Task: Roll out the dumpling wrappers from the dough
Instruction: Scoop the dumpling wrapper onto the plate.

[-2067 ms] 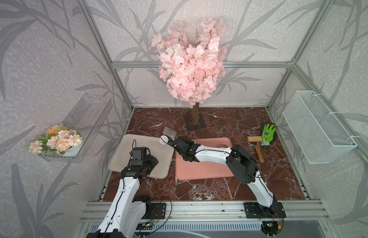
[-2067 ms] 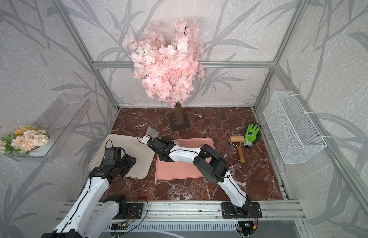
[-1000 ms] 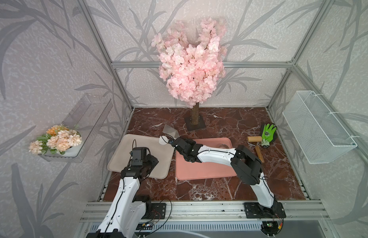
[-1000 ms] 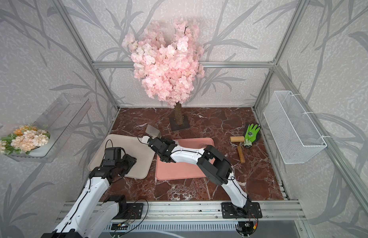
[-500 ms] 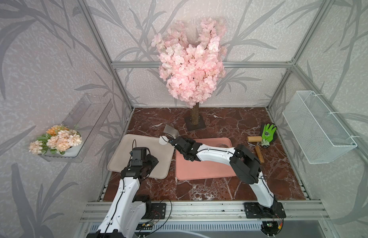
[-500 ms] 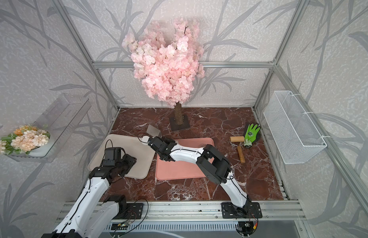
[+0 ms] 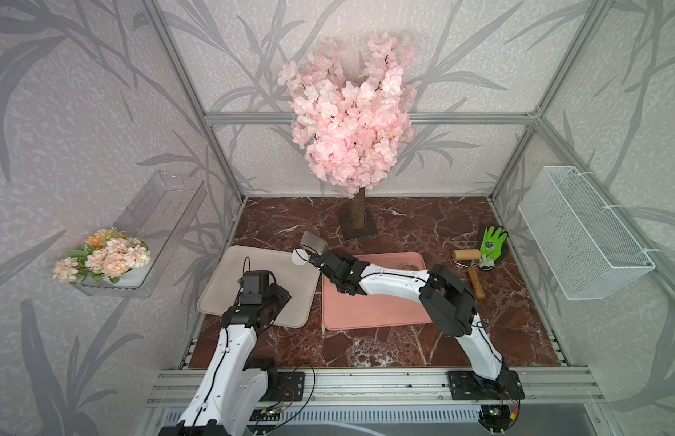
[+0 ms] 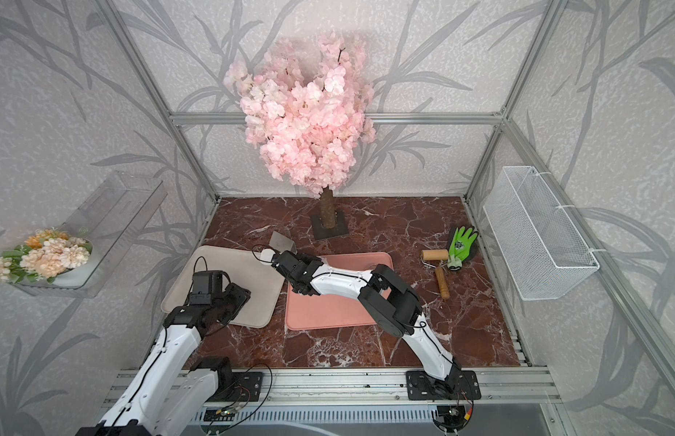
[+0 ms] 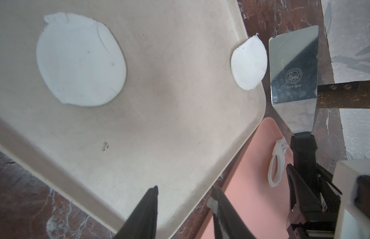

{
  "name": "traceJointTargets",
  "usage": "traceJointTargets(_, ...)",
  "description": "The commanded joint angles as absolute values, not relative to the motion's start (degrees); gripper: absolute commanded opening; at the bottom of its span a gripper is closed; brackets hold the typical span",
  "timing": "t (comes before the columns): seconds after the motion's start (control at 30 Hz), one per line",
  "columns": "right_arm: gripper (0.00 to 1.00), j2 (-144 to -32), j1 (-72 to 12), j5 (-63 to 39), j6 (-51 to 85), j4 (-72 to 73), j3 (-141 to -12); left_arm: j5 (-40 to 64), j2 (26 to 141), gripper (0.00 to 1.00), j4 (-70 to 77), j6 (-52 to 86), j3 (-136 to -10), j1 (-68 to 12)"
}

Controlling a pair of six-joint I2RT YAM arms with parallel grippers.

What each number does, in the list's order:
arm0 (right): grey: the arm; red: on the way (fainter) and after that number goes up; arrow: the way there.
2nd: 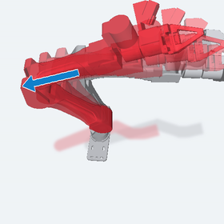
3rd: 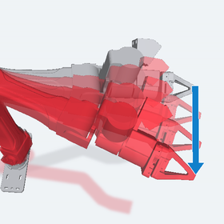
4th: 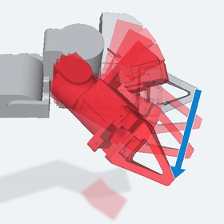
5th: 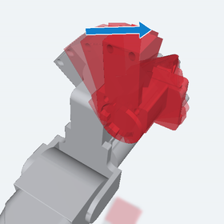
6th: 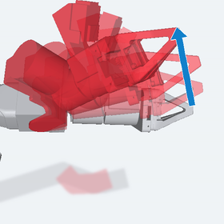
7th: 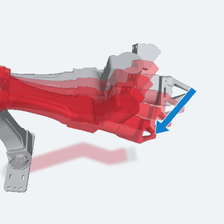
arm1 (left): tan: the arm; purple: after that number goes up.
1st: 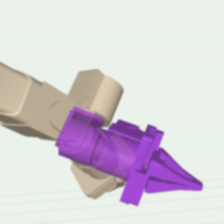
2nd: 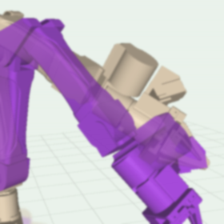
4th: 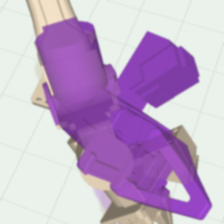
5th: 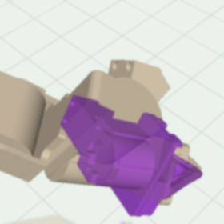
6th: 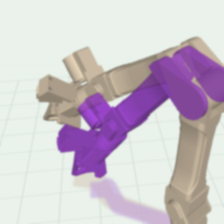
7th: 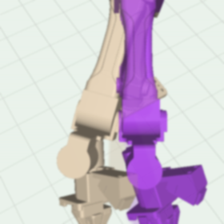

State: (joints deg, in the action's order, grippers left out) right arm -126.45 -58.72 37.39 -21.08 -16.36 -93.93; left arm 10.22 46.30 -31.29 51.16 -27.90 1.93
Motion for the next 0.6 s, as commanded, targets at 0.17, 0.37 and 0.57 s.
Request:
traceJointTargets(0.17, 0.0, -127.0, -59.4, 37.4, -20.3, -15.6, -95.3, 10.1, 45.7, 0.45, -31.4, 51.3, -27.0, 2.2)
traceJointTargets(0.37, 0.0, -126.8, -60.1, 37.3, -20.1, -15.3, -94.8, 9.8, 45.5, 0.45, -31.4, 51.3, -27.0, 2.1)
traceJointTargets(0.57, 0.0, -125.7, -61.1, 37.0, -20.1, -14.8, -93.8, 9.8, 45.5, 0.45, -31.3, 51.3, -26.8, 2.1)
